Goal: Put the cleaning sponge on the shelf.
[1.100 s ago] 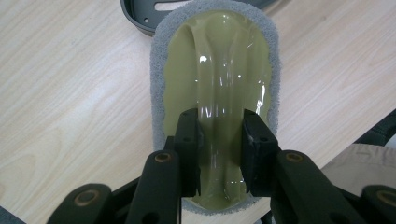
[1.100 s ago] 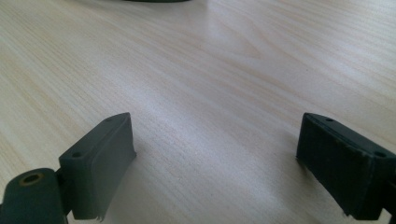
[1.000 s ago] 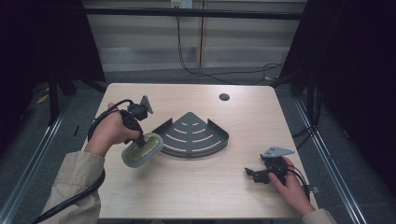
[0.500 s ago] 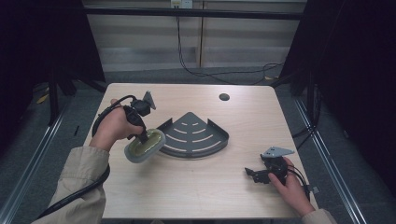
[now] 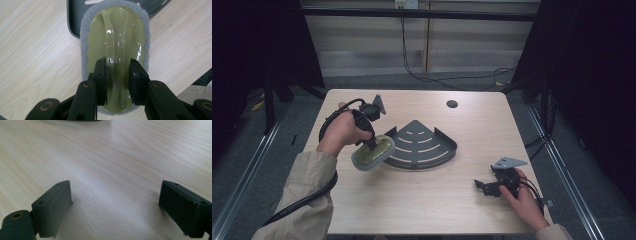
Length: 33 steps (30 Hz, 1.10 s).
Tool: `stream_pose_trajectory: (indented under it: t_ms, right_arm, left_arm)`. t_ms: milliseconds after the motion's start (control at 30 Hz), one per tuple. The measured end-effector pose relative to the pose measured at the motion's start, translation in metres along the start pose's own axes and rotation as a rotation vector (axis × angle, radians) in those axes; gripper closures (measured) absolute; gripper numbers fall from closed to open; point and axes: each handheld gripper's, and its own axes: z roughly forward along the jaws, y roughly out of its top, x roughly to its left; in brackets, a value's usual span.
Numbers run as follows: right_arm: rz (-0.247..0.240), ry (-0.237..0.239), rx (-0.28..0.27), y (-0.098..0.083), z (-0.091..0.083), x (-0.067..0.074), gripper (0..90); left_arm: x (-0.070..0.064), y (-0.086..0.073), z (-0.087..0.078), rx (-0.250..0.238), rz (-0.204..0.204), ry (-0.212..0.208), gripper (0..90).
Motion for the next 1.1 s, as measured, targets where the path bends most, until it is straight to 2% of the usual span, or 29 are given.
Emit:
stream_pose_trajectory:
  t_ms: [600, 1100]
  right_arm:
    - [0.002, 0.002, 0.0, 0.0, 0.0, 0.0, 10.5]
    - [0.002, -0.001, 0.001, 0.0, 0.0, 0.0, 10.5]
  left_arm:
    - [-0.002, 0.021, 0.0, -0.011, 0.012, 0.003, 71.2]
    - [-0.002, 0.037, 0.005, -0.015, 0.014, 0.024, 71.2]
